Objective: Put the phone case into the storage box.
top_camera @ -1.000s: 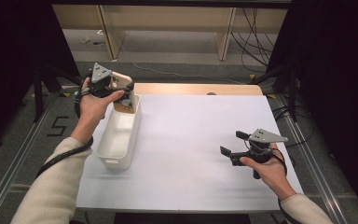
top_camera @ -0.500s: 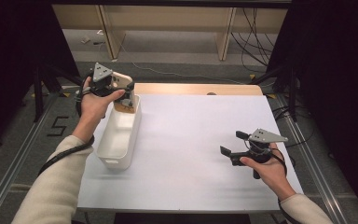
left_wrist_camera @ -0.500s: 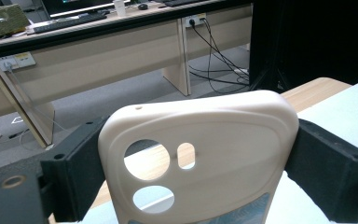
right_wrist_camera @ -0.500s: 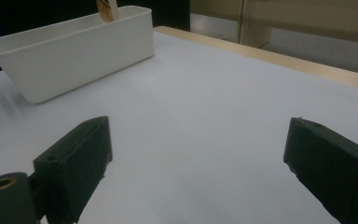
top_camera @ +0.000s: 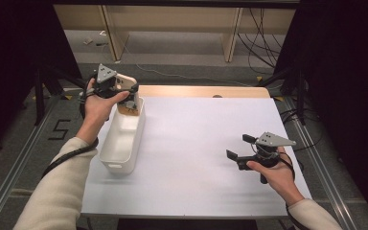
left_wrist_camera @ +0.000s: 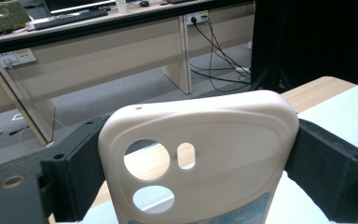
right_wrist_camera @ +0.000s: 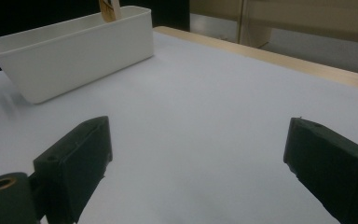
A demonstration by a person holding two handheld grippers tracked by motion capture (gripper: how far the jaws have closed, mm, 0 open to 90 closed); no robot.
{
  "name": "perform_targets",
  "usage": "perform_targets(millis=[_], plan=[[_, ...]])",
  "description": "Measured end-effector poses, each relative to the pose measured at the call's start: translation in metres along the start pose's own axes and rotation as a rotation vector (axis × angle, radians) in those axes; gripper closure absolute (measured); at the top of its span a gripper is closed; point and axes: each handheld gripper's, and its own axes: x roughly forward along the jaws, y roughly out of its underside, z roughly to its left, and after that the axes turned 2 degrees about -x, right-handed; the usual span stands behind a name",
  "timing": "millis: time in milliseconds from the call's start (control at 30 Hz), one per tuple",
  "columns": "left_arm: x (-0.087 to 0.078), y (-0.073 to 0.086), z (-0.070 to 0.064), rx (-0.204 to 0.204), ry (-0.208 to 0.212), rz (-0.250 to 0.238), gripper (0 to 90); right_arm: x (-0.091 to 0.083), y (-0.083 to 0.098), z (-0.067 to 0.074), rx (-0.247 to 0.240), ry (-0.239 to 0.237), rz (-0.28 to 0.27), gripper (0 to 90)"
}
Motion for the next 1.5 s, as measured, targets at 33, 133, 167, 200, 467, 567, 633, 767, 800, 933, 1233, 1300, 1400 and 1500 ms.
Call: perform_targets(millis=[33, 133, 167, 200, 467, 567, 633, 767, 800, 933, 1233, 1300, 1400, 1500], plan=[[0.000, 0.000, 0.000, 0.000, 0.000, 0.001, 10.9, 0.000, 0.000, 0.000, 0.000, 0.000, 0.000, 8.6], [0.001, 0.000, 0.001, 0.000, -0.002, 0.003, 10.9, 0.000, 0.000, 0.000, 0.000, 0.000, 0.000, 8.6], [0.002, 0.000, 0.001, 0.000, -0.002, 0.003, 10.9, 0.000, 0.000, 0.000, 0.000, 0.000, 0.000, 8.6], [0.002, 0.000, 0.001, -0.001, -0.001, 0.003, 10.8, 0.000, 0.000, 0.000, 0.000, 0.000, -0.001, 8.6], [0.006, 0.000, 0.002, -0.005, -0.004, 0.009, 10.9, 0.000, 0.000, 0.000, 0.000, 0.001, 0.001, 8.6], [0.007, 0.000, 0.003, -0.007, -0.005, 0.012, 10.9, 0.000, 0.000, 0.000, -0.001, 0.001, 0.000, 8.5], [0.008, 0.001, 0.003, -0.007, -0.006, 0.012, 10.9, 0.000, 0.000, 0.000, 0.000, 0.001, 0.002, 8.6], [0.010, 0.001, 0.003, -0.008, -0.007, 0.015, 10.9, 0.000, 0.000, 0.000, -0.001, 0.000, 0.001, 8.6], [0.011, 0.001, 0.003, -0.008, -0.007, 0.015, 10.9, 0.000, 0.000, 0.000, -0.001, 0.000, 0.001, 8.6], [0.012, 0.000, 0.003, -0.008, -0.009, 0.017, 10.9, 0.000, 0.000, 0.000, 0.000, 0.001, 0.002, 8.5], [0.016, 0.001, 0.004, -0.011, -0.012, 0.022, 10.9, 0.000, 0.000, -0.001, 0.000, 0.002, 0.000, 8.6], [0.017, 0.001, 0.005, -0.012, -0.013, 0.024, 10.9, 0.000, 0.000, 0.000, -0.002, 0.000, 0.001, 8.6], [0.018, 0.001, 0.005, -0.015, -0.014, 0.025, 10.9, 0.000, 0.000, 0.000, -0.001, 0.000, 0.001, 8.6], [0.019, 0.001, 0.005, -0.015, -0.016, 0.029, 10.9, -0.001, 0.000, -0.001, 0.001, 0.002, 0.001, 8.5]])
